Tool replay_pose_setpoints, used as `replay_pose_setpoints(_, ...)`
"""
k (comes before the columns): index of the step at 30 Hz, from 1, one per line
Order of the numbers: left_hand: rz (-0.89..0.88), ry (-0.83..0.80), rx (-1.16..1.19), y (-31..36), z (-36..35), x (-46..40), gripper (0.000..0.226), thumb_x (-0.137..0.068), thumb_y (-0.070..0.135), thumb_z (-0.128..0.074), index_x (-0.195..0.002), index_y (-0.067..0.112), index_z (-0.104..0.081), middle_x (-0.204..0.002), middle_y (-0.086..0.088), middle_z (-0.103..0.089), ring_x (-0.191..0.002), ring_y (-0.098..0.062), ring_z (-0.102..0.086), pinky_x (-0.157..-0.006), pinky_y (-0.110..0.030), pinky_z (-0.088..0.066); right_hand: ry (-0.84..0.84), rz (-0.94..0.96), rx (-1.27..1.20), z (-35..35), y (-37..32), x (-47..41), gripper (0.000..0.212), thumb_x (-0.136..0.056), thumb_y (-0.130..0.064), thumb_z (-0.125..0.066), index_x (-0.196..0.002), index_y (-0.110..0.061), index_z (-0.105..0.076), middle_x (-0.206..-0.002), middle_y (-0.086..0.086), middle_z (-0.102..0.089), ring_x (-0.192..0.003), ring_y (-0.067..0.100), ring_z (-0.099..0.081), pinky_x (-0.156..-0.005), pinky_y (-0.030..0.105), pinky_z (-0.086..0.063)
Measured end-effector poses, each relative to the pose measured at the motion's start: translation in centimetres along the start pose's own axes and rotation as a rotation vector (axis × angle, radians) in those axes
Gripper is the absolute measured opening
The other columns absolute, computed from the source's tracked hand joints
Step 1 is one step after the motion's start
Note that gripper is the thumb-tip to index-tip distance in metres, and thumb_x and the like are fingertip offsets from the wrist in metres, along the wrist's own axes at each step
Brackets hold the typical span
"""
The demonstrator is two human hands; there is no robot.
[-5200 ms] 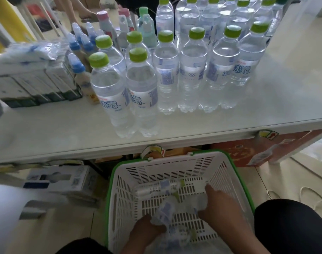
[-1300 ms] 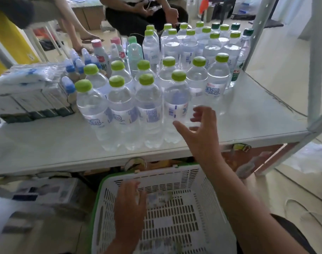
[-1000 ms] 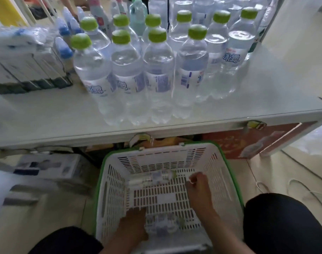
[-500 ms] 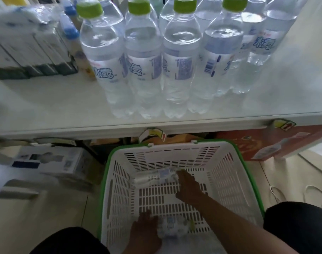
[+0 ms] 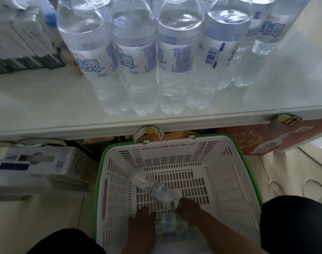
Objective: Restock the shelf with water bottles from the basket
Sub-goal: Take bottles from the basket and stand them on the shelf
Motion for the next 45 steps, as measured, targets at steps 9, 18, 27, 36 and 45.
replay_pose_setpoints(9, -0.067, 0.001, -0.132, 0.2, 0.0, -0.9, 0.058, -0.094, 0.024, -0.038, -0.150, 0.022, -0.023, -0.159, -0.012, -0.008, -0.146, -0.033, -0.009, -0.115, -0.050, -0.016, -0.131, 0.099, -0.193, 12.9, 1.9, 10.4, 0.048, -0.088, -0.036, -0.057, -0.119, 0.000, -0.053, -0.085, 0.013, -0.070, -0.064, 0.020, -0.066, -0.050, 0.022, -0.049)
replay_pose_setpoints(18, -0.168, -0.044, -0.120, 0.3, -0.3, -1.8, 0.064, -0.097, 0.017, -0.035, -0.153, 0.013, -0.005, -0.159, -0.009, -0.014, -0.144, -0.025, -0.020, -0.118, -0.039, -0.014, 0.427, 0.174, -0.180, 11.8, 1.8, 13.1, 0.040, -0.088, -0.049, -0.046, -0.106, -0.015, -0.056, -0.102, 0.005, -0.063, -0.097, 0.025, -0.061, -0.074, 0.030, -0.044)
replay_pose_setpoints(27, -0.173, 0.013, 0.316, 0.0, 0.8, -1.6, 0.060, -0.091, 0.027, -0.052, -0.147, 0.030, -0.029, -0.154, 0.006, -0.030, -0.140, -0.014, -0.031, -0.115, -0.025, -0.021, 0.440, 0.578, -0.923, 10.3, 2.8, 8.4, 0.033, -0.092, -0.021, -0.059, -0.119, -0.029, -0.042, -0.109, -0.003, -0.056, -0.110, 0.026, -0.057, -0.075, 0.023, -0.044)
replay_pose_setpoints(36, -0.146, 0.004, 1.104, 0.4, 4.0, 0.6, 0.059, -0.056, 0.013, -0.072, -0.104, 0.036, -0.047, -0.112, 0.003, -0.058, -0.090, -0.002, -0.056, -0.062, -0.017, -0.050, 0.457, 0.532, -0.842, 11.1, 3.8, 7.6, 0.045, -0.071, -0.016, -0.077, -0.104, -0.024, -0.048, -0.092, -0.006, -0.058, -0.084, 0.016, -0.057, -0.067, 0.026, -0.043)
replay_pose_setpoints(45, -0.067, 0.152, 1.494, 1.3, 5.9, 3.0, 0.089, -0.057, 0.001, -0.081, -0.128, 0.025, -0.033, -0.131, -0.004, -0.045, -0.111, -0.024, -0.051, -0.089, -0.044, -0.053, 0.478, 0.465, -0.972, 10.5, 5.1, 7.5, 0.064, -0.067, -0.009, -0.082, -0.119, -0.017, -0.047, -0.098, -0.004, -0.058, -0.101, 0.025, -0.060, -0.074, 0.026, -0.042)
Point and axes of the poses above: each hand's wrist, its own x-axis away from the middle knuckle, its own z-axis out of the back of the hand, y = z × x, the point moved 3 cm from there along -x, towards the middle knuckle
